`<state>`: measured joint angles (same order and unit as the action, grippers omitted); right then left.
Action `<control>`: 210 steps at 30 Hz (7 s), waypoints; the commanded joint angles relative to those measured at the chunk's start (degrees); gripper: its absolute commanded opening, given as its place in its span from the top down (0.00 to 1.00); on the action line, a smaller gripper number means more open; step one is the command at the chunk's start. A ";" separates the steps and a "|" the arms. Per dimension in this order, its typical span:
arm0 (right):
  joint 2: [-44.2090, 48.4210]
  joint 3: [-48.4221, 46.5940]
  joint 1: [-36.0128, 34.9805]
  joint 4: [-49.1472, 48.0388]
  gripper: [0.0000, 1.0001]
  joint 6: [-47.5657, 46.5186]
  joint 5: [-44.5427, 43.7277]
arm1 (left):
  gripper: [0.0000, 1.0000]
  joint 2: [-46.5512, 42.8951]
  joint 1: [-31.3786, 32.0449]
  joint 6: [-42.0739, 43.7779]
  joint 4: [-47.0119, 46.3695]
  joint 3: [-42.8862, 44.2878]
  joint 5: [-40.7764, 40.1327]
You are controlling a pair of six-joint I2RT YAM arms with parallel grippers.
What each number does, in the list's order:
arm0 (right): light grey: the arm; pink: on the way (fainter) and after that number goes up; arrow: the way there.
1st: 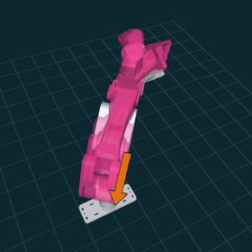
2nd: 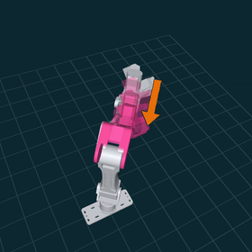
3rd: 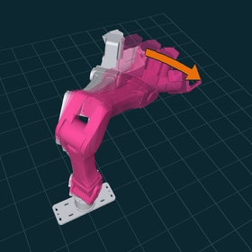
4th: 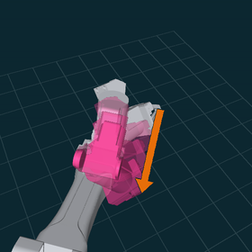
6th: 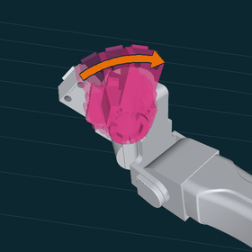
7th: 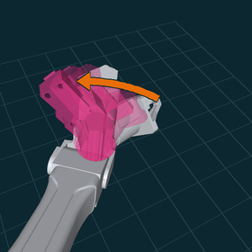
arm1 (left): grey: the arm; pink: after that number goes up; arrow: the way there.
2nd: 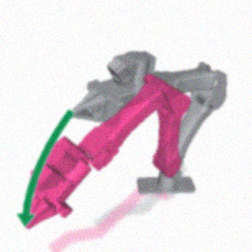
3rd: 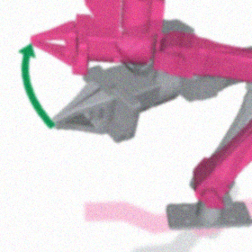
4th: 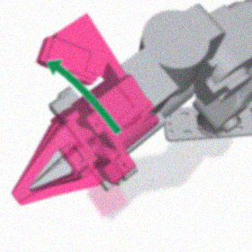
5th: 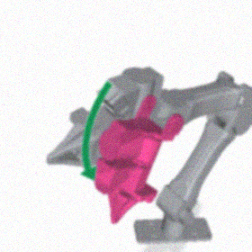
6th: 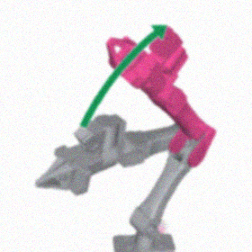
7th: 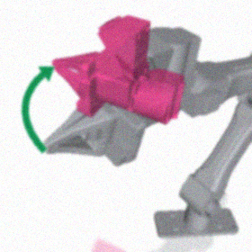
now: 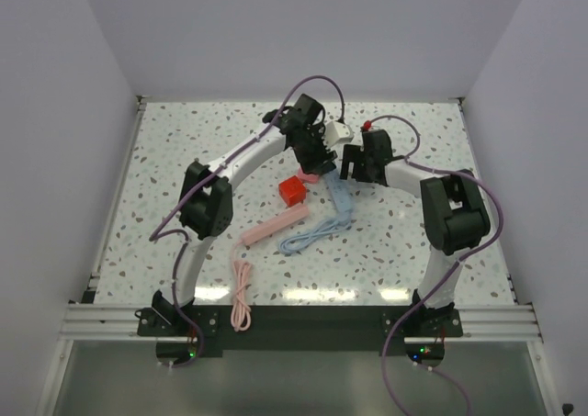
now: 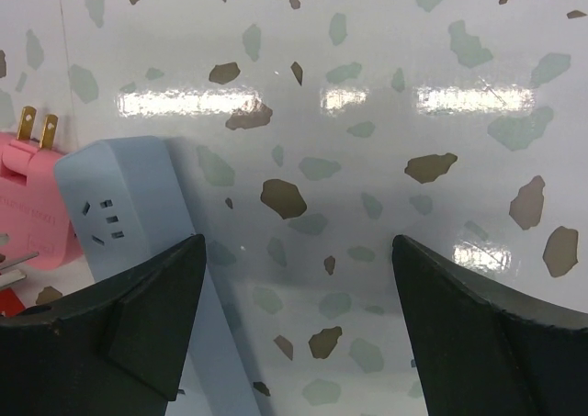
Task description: Insert the plug
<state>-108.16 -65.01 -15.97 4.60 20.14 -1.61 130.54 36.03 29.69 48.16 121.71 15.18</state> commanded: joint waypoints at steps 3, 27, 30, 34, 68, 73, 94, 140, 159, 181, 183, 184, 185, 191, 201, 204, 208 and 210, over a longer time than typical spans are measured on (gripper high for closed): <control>-1.97 -0.55 -1.17 0.76 0.14 -0.10 0.81 | 1.00 -0.38 0.09 0.02 -0.08 0.54 -0.15; -1.09 0.24 -1.17 -0.38 0.12 0.51 2.75 | 1.00 0.94 0.09 0.19 -4.92 -2.27 -0.15; -0.91 0.33 -1.26 -0.56 0.12 0.51 2.92 | 1.00 1.03 0.00 0.80 -5.44 -2.18 -0.06; -0.74 0.41 -1.26 -0.73 0.12 0.51 3.10 | 1.00 1.56 -0.08 1.51 -5.80 -2.09 0.64; -1.35 0.24 -1.17 -1.26 0.12 0.43 4.16 | 1.00 3.75 -2.19 4.67 -6.06 0.02 3.28; -1.26 0.33 -1.26 -1.35 0.12 0.43 4.16 | 1.00 4.46 -2.19 4.15 -5.19 1.42 3.19; -1.70 0.50 -1.17 -1.96 0.12 0.34 4.51 | 1.00 3.67 -2.99 -1.74 -4.74 0.46 2.75; 5.58 5.76 -0.03 -4.34 0.07 2.80 0.29 | 1.00 10.00 1.41 0.72 -0.70 11.88 -1.65; 10.95 8.06 4.63 -17.08 0.05 10.62 16.89 | 1.00 8.50 0.62 1.25 -1.58 9.77 -0.76; 7.08 7.00 5.07 -27.19 0.05 16.33 27.62 | 1.00 9.12 0.27 1.33 0.09 11.09 -1.82; 7.00 7.27 5.07 -27.28 0.05 16.33 27.88 | 1.00 9.12 0.18 1.60 0.18 11.18 -1.73; 6.74 7.44 5.07 -27.36 0.05 16.33 28.41 | 1.00 9.12 0.18 1.68 0.18 11.18 -1.73; 6.65 7.71 5.16 -27.71 0.05 16.42 28.59 | 1.00 9.20 0.09 1.60 0.18 11.27 -1.73; 7.26 10.08 5.16 -29.65 0.04 17.04 28.68 | 1.00 9.38 -0.26 1.86 0.79 11.53 -1.56; 8.40 12.37 7.52 -29.47 0.02 18.44 27.71 | 0.86 6.14 -0.44 0.81 -4.11 7.58 1.34; 8.49 12.81 8.14 -29.39 0.02 18.53 27.53 | 0.78 5.17 -0.52 0.37 -5.79 6.08 1.87; 8.58 12.89 8.32 -29.56 0.02 18.71 27.62 | 0.71 5.43 -0.61 0.19 -6.06 6.52 1.34; 8.84 13.07 8.41 -30.00 0.02 18.88 27.53 | 0.70 5.34 -0.70 -0.07 -6.32 6.52 1.26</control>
<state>-102.24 -52.60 -7.84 -22.41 38.57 25.06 138.63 35.64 30.26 47.62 128.49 16.32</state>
